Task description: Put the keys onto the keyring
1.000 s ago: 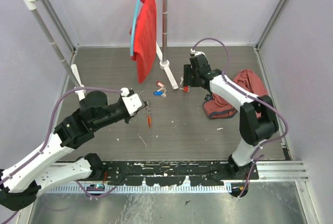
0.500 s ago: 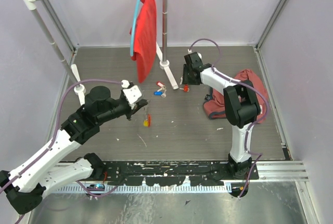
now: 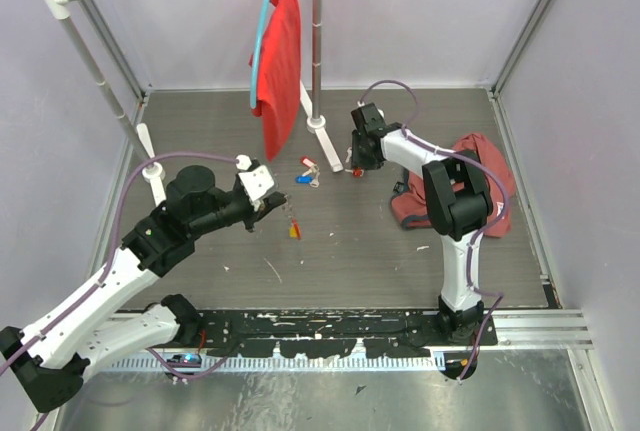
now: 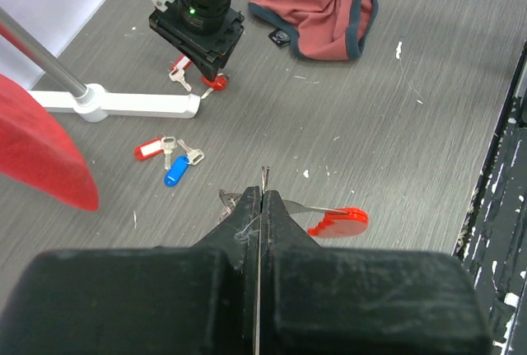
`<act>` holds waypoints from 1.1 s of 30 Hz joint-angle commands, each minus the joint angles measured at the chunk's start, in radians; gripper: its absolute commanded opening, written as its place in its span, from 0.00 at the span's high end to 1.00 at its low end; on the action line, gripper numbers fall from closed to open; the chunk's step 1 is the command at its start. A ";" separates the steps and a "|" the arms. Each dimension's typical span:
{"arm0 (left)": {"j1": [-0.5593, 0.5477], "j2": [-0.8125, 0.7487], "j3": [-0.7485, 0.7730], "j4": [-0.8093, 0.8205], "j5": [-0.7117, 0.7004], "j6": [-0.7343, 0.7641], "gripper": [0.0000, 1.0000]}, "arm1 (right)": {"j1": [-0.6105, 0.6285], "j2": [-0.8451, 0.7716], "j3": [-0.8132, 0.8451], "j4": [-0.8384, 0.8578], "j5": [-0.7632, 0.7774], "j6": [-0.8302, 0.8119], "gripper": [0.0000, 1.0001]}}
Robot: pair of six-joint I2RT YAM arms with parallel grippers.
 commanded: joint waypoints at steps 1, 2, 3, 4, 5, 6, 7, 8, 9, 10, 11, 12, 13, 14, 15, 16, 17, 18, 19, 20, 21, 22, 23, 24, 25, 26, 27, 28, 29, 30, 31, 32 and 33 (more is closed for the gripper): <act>0.007 -0.004 -0.003 0.055 0.029 -0.009 1.00 | 0.004 -0.008 0.026 -0.009 -0.010 -0.002 0.63; 0.007 -0.004 -0.003 0.057 0.030 -0.009 1.00 | 0.007 -0.007 0.027 -0.010 -0.012 -0.002 0.63; 0.007 -0.004 -0.004 0.057 0.032 -0.010 1.00 | 0.008 -0.003 0.029 -0.010 -0.016 0.000 0.63; 0.008 -0.005 -0.004 0.057 0.033 -0.010 1.00 | 0.010 0.000 0.031 -0.012 -0.019 0.000 0.63; 0.008 -0.004 -0.005 0.057 0.034 -0.010 1.00 | 0.012 0.005 0.035 -0.017 -0.022 -0.001 0.63; 0.008 -0.003 -0.005 0.058 0.035 -0.010 1.00 | 0.015 0.010 0.038 -0.019 -0.023 -0.002 0.63; 0.009 -0.004 -0.004 0.059 0.035 -0.010 1.00 | 0.019 0.012 0.040 -0.020 -0.022 -0.003 0.63; 0.008 -0.002 -0.003 0.058 0.036 -0.010 1.00 | 0.022 0.015 0.040 -0.022 -0.019 -0.004 0.64; 0.010 -0.003 -0.003 0.059 0.035 -0.010 1.00 | 0.024 0.018 0.040 -0.025 -0.014 -0.005 0.65; 0.009 -0.002 -0.003 0.059 0.037 -0.010 1.00 | 0.026 0.019 0.040 -0.028 -0.010 -0.006 0.66; 0.009 -0.002 -0.002 0.058 0.036 -0.010 1.00 | 0.028 0.019 0.040 -0.030 -0.006 -0.009 0.68; 0.009 -0.001 -0.003 0.059 0.037 -0.010 1.00 | 0.027 0.021 0.040 -0.031 -0.002 -0.009 0.68; 0.009 -0.001 -0.002 0.058 0.037 -0.010 1.00 | 0.028 0.019 0.039 -0.032 0.001 -0.011 0.70; 0.009 -0.001 -0.002 0.058 0.038 -0.010 1.00 | 0.028 0.018 0.038 -0.034 0.005 -0.013 0.72; 0.009 0.000 -0.003 0.058 0.038 -0.010 1.00 | 0.028 0.017 0.037 -0.036 0.009 -0.016 0.73; 0.009 0.000 -0.003 0.059 0.038 -0.010 1.00 | 0.030 0.014 0.037 -0.037 0.012 -0.018 0.75; 0.009 0.000 -0.002 0.058 0.039 -0.010 1.00 | 0.029 0.011 0.037 -0.037 0.015 -0.021 0.77; 0.009 0.001 -0.003 0.059 0.039 -0.010 1.00 | 0.030 0.007 0.037 -0.037 0.017 -0.025 0.79; 0.009 0.000 -0.003 0.060 0.038 -0.011 1.00 | 0.030 0.002 0.035 -0.038 0.018 -0.028 0.81; 0.009 0.001 -0.002 0.060 0.038 -0.011 1.00 | 0.031 -0.003 0.034 -0.038 0.019 -0.030 0.82; 0.009 0.001 -0.001 0.059 0.039 -0.011 1.00 | 0.032 -0.010 0.032 -0.038 0.022 -0.032 0.82; 0.010 0.002 0.000 0.060 0.038 -0.011 1.00 | 0.033 -0.016 0.029 -0.038 0.023 -0.036 0.83; 0.010 0.002 -0.001 0.060 0.038 -0.011 1.00 | 0.034 -0.024 0.028 -0.037 0.023 -0.039 0.85; 0.010 0.004 -0.001 0.060 0.038 -0.011 1.00 | 0.034 -0.033 0.023 -0.035 0.021 -0.045 0.87; 0.009 0.005 -0.002 0.060 0.039 -0.012 1.00 | 0.035 -0.042 0.017 -0.032 0.015 -0.052 0.88; 0.009 0.006 -0.001 0.061 0.040 -0.013 1.00 | 0.036 -0.052 0.010 -0.027 0.001 -0.062 0.89; 0.010 0.007 -0.001 0.060 0.041 -0.014 1.00 | 0.037 -0.063 0.002 -0.020 -0.011 -0.074 0.90; 0.010 0.007 -0.001 0.059 0.042 -0.014 1.00 | 0.038 -0.074 -0.003 -0.020 -0.020 -0.082 0.90; 0.009 0.008 -0.001 0.060 0.043 -0.014 1.00 | 0.038 -0.083 -0.009 -0.019 -0.033 -0.093 0.91; 0.009 0.009 -0.001 0.061 0.044 -0.014 1.00 | 0.038 -0.093 -0.015 -0.020 -0.046 -0.106 0.92; 0.009 0.009 0.001 0.060 0.043 -0.015 1.00 | 0.039 -0.100 -0.020 -0.025 -0.063 -0.120 0.92; 0.009 0.008 0.000 0.060 0.043 -0.015 1.00 | 0.039 -0.109 -0.029 -0.022 -0.093 -0.141 0.92; 0.009 0.009 -0.001 0.062 0.043 -0.015 1.00 | 0.038 -0.120 -0.040 -0.020 -0.135 -0.160 0.92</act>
